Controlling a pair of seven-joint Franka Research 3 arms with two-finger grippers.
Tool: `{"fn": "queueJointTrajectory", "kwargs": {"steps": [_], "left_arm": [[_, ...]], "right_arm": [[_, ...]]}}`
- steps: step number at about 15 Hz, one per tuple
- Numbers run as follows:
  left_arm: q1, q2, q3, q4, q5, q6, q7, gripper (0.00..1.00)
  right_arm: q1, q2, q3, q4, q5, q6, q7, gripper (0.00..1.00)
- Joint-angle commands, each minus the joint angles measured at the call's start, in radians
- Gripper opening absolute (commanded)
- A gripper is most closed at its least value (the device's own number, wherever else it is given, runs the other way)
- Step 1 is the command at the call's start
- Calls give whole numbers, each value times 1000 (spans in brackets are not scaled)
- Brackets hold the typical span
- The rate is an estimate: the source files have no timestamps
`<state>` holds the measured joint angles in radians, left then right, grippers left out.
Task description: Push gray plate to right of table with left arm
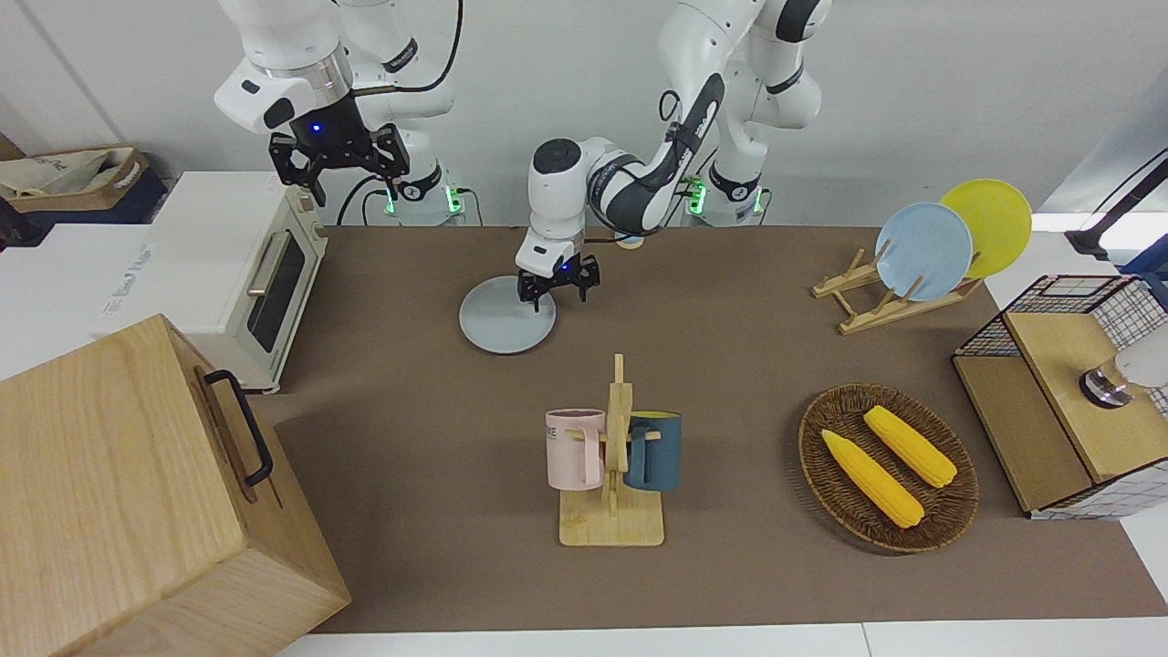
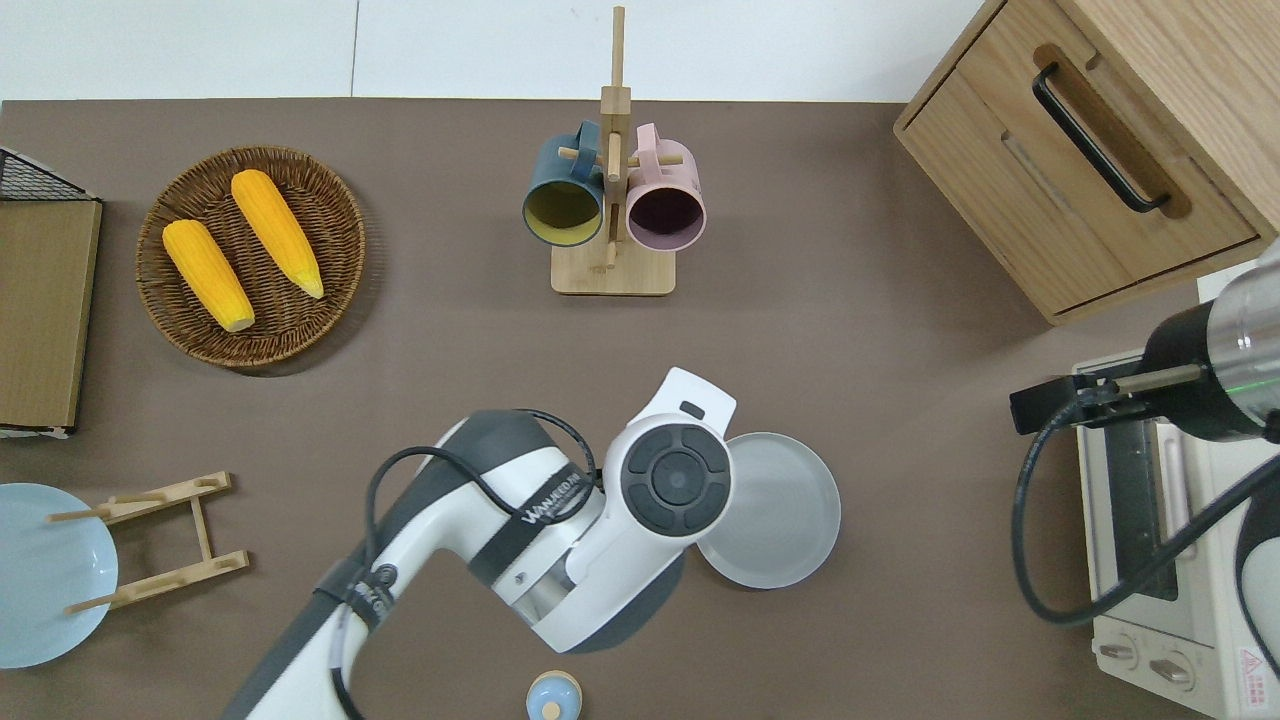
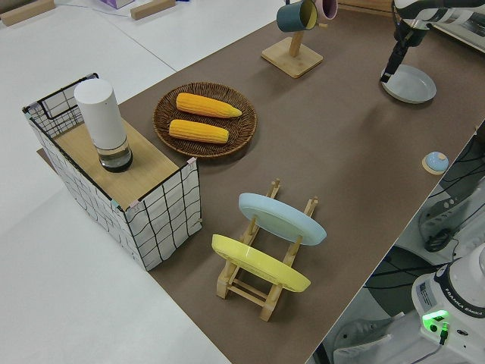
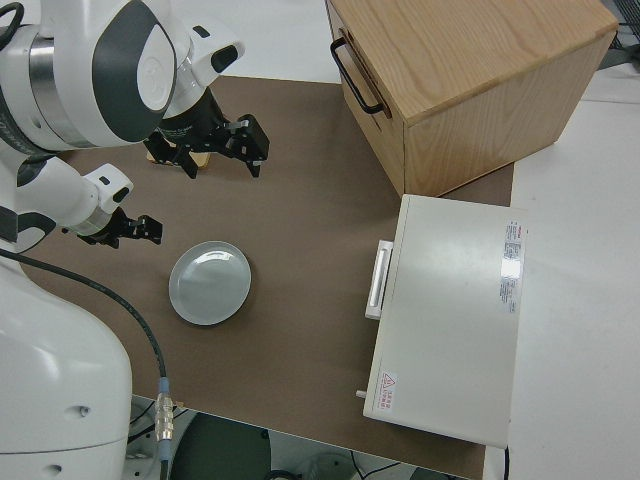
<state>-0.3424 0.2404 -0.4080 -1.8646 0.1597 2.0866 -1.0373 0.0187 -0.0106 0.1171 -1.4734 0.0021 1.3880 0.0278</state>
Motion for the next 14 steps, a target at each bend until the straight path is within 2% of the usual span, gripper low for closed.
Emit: {"fn": "queueJointTrajectory", "kwargs": {"steps": [1, 3, 6, 7, 9, 14], "left_arm": [[95, -102, 5, 34, -58, -112, 179, 998], [176, -130, 1, 73, -60, -187, 255, 998], [258, -133, 6, 155, -63, -301, 397, 998], [310, -133, 6, 172, -77, -325, 458, 998], [382, -138, 6, 209, -117, -358, 561, 998], [577, -136, 8, 243, -114, -410, 865, 998]], "right_arm": [[-20, -6, 15, 4, 10, -12, 0, 983], [-20, -6, 13, 4, 10, -12, 0, 983], [-20, -6, 15, 4, 10, -12, 0, 983], [-20, -6, 13, 4, 10, -12, 1, 983], [-20, -6, 13, 4, 10, -12, 0, 983], [-20, -6, 13, 4, 10, -12, 0, 983]]}}
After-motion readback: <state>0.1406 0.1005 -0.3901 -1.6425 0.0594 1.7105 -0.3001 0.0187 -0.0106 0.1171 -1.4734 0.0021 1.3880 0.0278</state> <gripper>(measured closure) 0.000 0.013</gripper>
